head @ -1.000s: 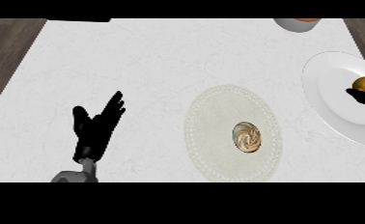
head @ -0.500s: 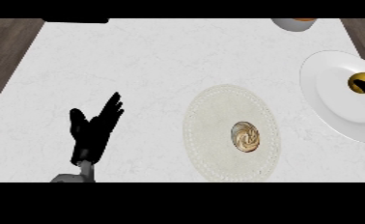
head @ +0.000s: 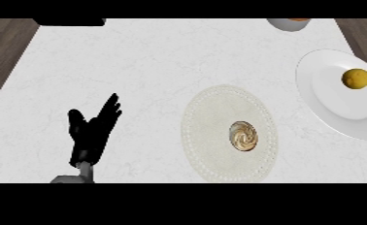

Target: Pick the lemon from the placemat and place it in the plate

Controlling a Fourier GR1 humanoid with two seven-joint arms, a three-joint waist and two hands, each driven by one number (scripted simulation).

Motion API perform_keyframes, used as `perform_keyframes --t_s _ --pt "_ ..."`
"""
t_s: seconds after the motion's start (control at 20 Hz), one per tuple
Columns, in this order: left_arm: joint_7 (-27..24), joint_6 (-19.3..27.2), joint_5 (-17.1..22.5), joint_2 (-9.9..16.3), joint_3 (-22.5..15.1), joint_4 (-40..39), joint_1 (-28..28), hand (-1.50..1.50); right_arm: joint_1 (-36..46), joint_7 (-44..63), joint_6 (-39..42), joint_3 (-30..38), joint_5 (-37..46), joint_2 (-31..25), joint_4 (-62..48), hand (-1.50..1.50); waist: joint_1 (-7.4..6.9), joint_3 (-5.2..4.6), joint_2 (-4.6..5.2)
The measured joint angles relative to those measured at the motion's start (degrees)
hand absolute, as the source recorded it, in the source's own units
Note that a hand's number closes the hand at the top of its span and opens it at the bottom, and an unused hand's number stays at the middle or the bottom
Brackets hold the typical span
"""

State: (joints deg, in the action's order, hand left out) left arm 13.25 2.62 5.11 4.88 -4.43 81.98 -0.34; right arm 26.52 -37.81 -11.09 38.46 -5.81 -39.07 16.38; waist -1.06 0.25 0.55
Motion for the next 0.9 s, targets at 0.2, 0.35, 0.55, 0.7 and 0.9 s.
perform_keyframes --t_s 0.2,0.35,0.55,0.7,0.9 --pt "0.4 -0.3 0.2 0.5 0.5 0.8 1.1 0.00 -4.3 -2.4 7.9 -0.8 -0.7 -0.7 0.1 -1.50 0.53 -0.11 -0.30" --pt "0.1 -0.1 -0.2 0.1 0.4 1.5 1.9 0.00 -7.3 -4.7 11.1 -1.9 -0.6 -0.4 0.2 -1.50 0.66 -0.15 -0.39" --pt "-0.5 -0.5 0.0 0.0 1.0 0.3 1.9 0.00 -11.9 -5.4 11.7 -4.1 -0.6 1.3 3.8 -1.50 1.06 -0.24 -0.54" --pt "-1.3 -0.5 -0.5 -0.2 1.3 -0.8 1.6 0.00 -16.0 -5.1 12.2 -5.2 -0.9 1.7 7.0 -1.50 1.25 -0.27 -0.61" --pt "-0.9 -0.6 -0.6 -0.3 1.8 -0.7 1.0 0.00 -20.9 -5.1 12.4 -6.2 -1.7 2.9 11.2 -1.50 1.30 -0.29 -0.62"
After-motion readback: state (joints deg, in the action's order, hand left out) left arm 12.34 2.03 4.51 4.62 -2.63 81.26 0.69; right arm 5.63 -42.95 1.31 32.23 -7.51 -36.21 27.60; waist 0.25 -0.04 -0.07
